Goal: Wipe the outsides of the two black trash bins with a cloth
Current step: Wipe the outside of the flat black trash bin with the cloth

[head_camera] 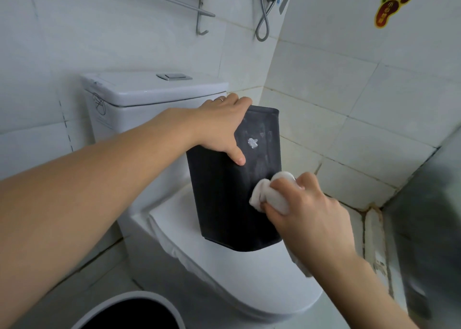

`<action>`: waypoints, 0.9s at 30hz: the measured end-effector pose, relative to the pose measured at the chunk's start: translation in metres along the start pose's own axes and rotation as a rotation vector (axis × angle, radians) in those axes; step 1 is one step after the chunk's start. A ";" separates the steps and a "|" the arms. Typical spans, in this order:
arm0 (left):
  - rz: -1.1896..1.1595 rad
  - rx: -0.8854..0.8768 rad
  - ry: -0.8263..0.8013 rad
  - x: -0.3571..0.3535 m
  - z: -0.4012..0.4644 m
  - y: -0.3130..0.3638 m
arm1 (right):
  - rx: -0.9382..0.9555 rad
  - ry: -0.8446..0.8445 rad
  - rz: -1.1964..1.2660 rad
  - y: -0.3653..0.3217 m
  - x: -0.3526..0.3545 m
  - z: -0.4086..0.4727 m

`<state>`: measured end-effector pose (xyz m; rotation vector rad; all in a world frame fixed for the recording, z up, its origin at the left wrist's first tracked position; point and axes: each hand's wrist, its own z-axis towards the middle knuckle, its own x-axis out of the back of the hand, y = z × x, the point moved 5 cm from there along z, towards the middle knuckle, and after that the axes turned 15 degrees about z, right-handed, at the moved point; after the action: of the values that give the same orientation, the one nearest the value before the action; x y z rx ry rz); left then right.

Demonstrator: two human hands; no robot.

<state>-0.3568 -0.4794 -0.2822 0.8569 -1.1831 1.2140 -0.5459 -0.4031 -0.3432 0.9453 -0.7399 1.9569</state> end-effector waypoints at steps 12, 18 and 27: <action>0.018 0.015 0.017 0.000 -0.005 -0.001 | -0.157 -0.001 -0.019 0.022 0.010 0.040; 0.056 -0.021 0.047 0.003 0.003 0.013 | -0.057 0.009 -0.098 -0.010 0.013 0.028; 0.109 -0.045 0.064 0.005 -0.001 0.026 | -0.177 0.010 -0.016 0.031 0.017 0.041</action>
<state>-0.3818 -0.4725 -0.2801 0.7230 -1.2135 1.2889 -0.5654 -0.4426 -0.3116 0.8318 -0.8813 1.8474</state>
